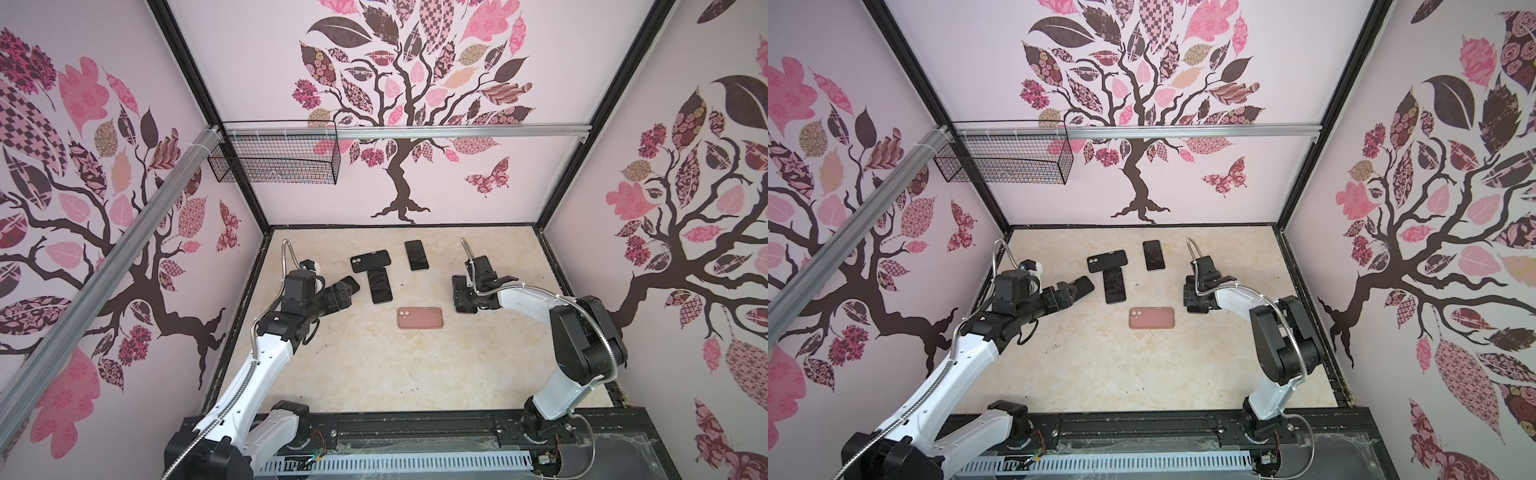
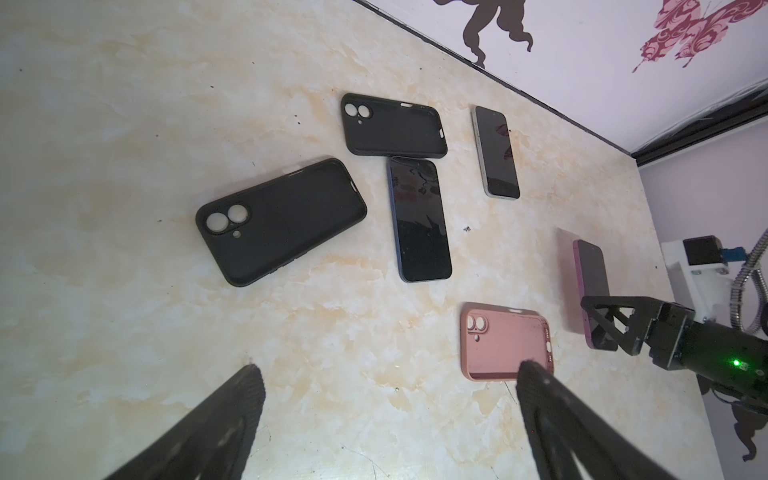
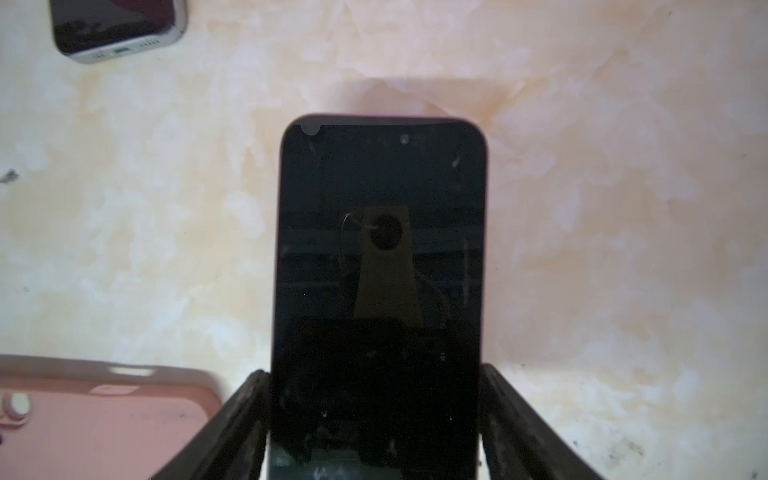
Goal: Put the phone into the phone case
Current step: 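Close the right gripper on the purple-framed phone and lift it, then carry the phone toward the left gripper while the left gripper reaches to meet it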
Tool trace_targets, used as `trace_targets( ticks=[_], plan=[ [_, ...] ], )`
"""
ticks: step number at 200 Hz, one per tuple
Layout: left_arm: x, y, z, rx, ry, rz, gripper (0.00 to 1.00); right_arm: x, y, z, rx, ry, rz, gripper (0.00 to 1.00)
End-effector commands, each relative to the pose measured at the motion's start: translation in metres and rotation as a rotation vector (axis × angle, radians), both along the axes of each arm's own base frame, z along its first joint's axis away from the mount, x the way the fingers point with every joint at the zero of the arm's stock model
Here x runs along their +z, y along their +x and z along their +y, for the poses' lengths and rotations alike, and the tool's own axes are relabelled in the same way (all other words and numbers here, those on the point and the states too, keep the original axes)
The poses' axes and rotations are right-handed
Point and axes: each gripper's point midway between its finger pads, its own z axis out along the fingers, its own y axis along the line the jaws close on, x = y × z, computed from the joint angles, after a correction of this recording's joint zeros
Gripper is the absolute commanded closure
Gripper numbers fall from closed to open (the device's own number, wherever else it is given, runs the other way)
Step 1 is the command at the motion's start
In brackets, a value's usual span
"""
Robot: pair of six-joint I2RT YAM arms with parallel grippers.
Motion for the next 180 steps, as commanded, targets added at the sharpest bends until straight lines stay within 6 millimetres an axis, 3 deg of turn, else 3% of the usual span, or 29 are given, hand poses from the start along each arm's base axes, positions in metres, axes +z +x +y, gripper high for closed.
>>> trace_targets(
  ticks=[1, 66, 124, 180],
  plan=[
    [0.035, 0.008, -0.016, -0.069, -0.071, -0.072, 0.02, 0.031, -0.002, 0.009, 0.055, 0.053, -0.063, 0.72],
    [0.052, 0.007, -0.047, -0.213, -0.214, -0.062, 0.02, 0.084, -0.024, 0.051, 0.241, 0.17, -0.16, 0.8],
    [0.064, 0.006, -0.073, -0.33, -0.346, -0.026, 0.02, 0.122, -0.067, 0.134, 0.526, 0.268, -0.251, 0.82],
    [0.066, -0.005, -0.092, -0.407, -0.494, 0.046, 0.05, 0.155, -0.1, 0.18, 0.67, 0.346, -0.347, 0.83]
  ],
)
